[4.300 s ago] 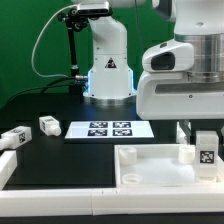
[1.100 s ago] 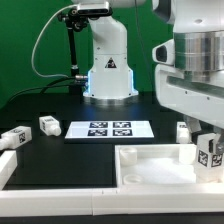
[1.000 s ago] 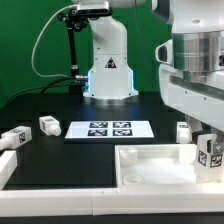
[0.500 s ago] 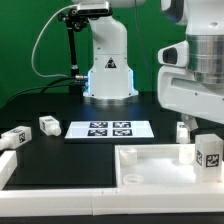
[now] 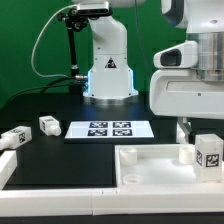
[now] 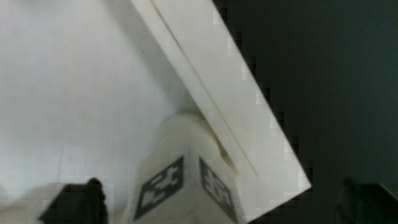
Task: Assemble one leg
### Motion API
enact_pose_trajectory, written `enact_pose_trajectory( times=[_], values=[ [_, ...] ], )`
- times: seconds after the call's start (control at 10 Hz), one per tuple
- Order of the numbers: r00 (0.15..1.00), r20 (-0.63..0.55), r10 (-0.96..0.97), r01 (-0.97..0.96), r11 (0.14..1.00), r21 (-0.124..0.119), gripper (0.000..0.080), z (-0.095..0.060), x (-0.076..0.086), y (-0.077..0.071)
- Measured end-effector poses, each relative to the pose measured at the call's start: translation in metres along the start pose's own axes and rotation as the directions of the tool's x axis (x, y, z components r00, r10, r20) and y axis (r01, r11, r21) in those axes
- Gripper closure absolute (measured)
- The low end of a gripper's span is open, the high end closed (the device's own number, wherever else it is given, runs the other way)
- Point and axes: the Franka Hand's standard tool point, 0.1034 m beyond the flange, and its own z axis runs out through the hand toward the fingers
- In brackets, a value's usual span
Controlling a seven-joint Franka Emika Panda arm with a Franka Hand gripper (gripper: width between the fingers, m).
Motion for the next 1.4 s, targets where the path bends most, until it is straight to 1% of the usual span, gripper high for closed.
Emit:
enact_pose_trajectory(
  times=[0.1,0.2,0.3,0.4,0.5,0.6,0.7,0.8,1.0,1.1,1.2,1.3,1.4],
  values=[
    [0.979,-0.011,-0.205,0.205,0.979,-0.017,0.0151,0.001,0.001,0.001],
    [0.947,-0.024,-0.32,0.32,0.947,-0.021,0.0151,0.0,0.004,0.0],
    [0.95,-0.039,-0.308,0.308,0.951,-0.016,0.0151,0.0,0.005,-0.001],
    [0.956,-0.038,-0.291,0.291,0.957,-0.015,0.0269,0.0,0.005,-0.001],
    [0.957,-0.038,-0.288,0.287,0.958,-0.016,0.0403,0.0,0.005,0.0],
    [0.973,-0.041,-0.227,0.227,0.974,-0.016,0.0403,0.0,0.007,0.003],
    [0.987,-0.042,-0.156,0.156,0.988,-0.014,0.0504,0.0,0.008,0.004],
    [0.993,-0.043,-0.108,0.107,0.994,-0.013,0.0504,0.0,0.008,0.004],
    [0.988,-0.045,0.145,-0.145,0.989,-0.008,0.0504,0.001,0.007,0.006],
    [0.966,-0.036,0.257,-0.257,0.966,0.002,0.0504,0.003,0.008,0.01],
    [0.911,-0.014,0.412,-0.411,0.911,0.013,0.051,0.003,0.008,0.01],
    [0.837,0.022,0.547,-0.547,0.837,0.018,0.051,0.003,0.008,0.01],
    [0.722,0.055,0.689,-0.691,0.722,0.023,0.051,0.004,0.007,0.008]
  ],
)
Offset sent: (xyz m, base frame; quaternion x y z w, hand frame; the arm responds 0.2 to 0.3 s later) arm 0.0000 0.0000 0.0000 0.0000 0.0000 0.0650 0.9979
